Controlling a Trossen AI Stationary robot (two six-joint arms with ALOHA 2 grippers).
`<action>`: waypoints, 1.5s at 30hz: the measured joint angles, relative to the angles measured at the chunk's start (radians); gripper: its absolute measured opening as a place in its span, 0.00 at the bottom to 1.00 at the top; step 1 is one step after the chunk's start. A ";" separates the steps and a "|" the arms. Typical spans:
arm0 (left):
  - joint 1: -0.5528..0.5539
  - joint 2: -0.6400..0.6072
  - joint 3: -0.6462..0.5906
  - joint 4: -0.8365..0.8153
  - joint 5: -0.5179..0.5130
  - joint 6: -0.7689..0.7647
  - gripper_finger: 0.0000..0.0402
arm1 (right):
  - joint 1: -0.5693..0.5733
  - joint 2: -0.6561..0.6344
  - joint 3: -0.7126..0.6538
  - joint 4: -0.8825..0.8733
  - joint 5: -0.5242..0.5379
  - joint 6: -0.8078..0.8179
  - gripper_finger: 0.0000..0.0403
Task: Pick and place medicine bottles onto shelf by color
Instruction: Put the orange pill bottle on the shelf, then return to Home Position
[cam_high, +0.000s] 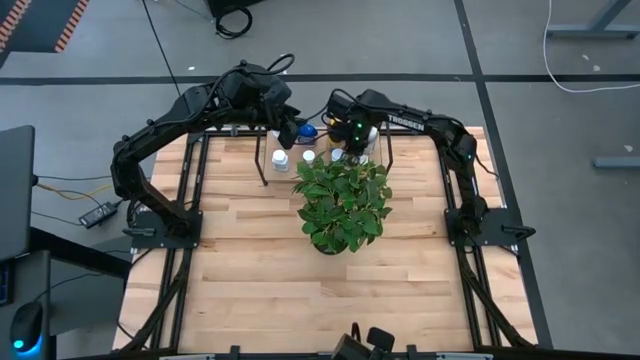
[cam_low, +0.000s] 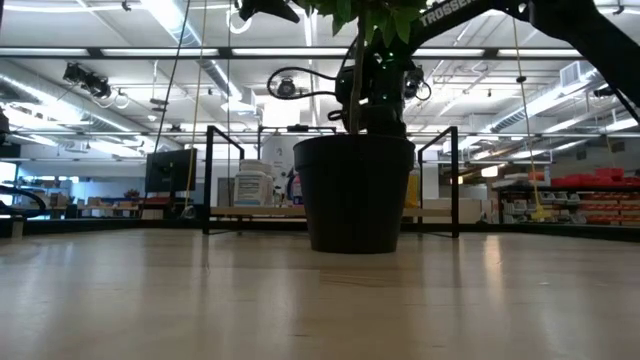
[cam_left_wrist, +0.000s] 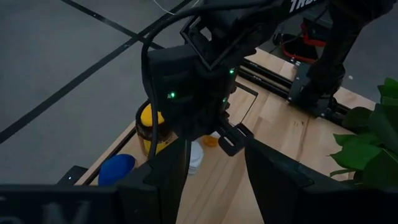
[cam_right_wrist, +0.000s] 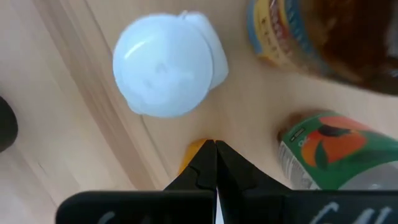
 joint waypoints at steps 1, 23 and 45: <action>0.000 0.000 0.000 0.000 0.000 0.000 0.43 | 0.000 0.000 0.006 0.002 0.000 0.001 0.01; 0.005 -0.014 0.000 -0.012 0.043 0.011 0.43 | 0.011 -0.030 0.397 -0.279 -0.012 0.234 0.01; 0.042 -0.350 -0.256 0.023 0.034 0.033 0.01 | 0.109 -0.340 0.253 -0.161 0.171 0.396 0.01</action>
